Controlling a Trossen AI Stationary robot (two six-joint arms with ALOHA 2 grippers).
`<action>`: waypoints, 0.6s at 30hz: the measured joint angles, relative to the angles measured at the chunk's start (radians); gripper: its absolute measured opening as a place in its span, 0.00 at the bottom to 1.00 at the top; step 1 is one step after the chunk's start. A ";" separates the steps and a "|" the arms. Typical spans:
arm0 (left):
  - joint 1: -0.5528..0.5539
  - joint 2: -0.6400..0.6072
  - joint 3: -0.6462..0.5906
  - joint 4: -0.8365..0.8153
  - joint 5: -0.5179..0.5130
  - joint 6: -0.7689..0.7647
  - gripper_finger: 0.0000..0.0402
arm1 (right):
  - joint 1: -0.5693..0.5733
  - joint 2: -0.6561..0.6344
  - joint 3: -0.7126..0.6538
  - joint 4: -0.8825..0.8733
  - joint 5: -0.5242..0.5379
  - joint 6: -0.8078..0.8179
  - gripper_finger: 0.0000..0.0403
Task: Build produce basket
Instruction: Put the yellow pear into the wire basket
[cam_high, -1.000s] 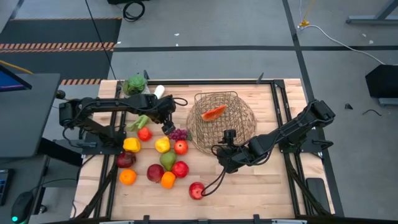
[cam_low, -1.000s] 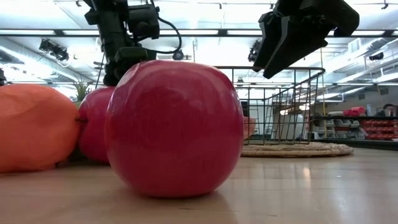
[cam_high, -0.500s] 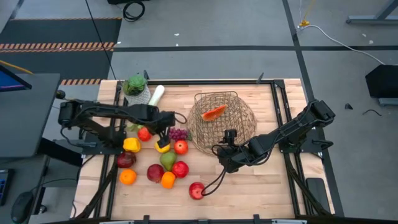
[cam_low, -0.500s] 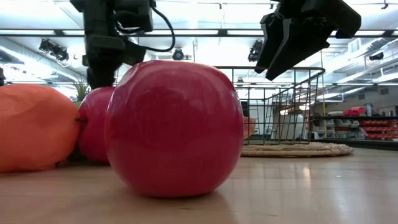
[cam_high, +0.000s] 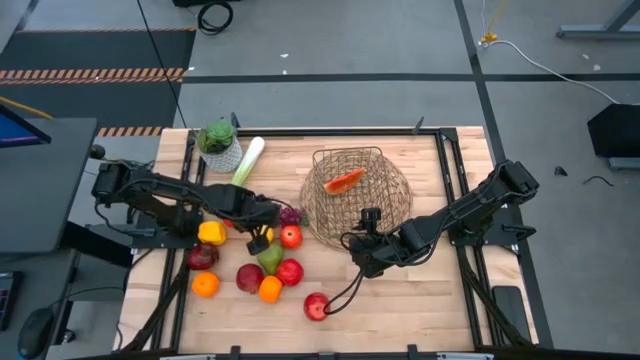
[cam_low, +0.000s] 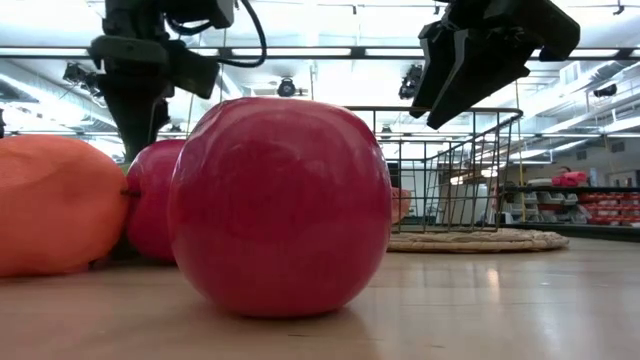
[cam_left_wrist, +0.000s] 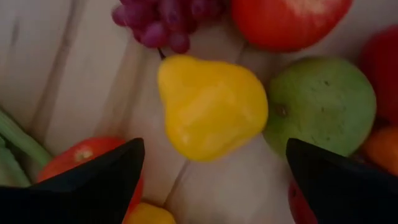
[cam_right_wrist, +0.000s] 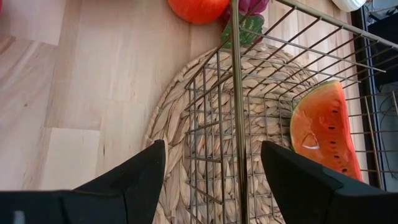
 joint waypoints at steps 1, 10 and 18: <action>-0.003 0.000 0.000 0.006 -0.012 -0.002 1.00 | 0.000 0.000 0.000 0.000 0.000 0.001 0.67; -0.005 0.023 0.000 0.064 -0.043 -0.003 1.00 | 0.000 0.000 0.000 0.000 -0.017 0.002 0.67; -0.005 0.106 0.000 0.058 -0.042 -0.021 1.00 | 0.000 0.000 0.000 -0.013 -0.018 0.025 0.67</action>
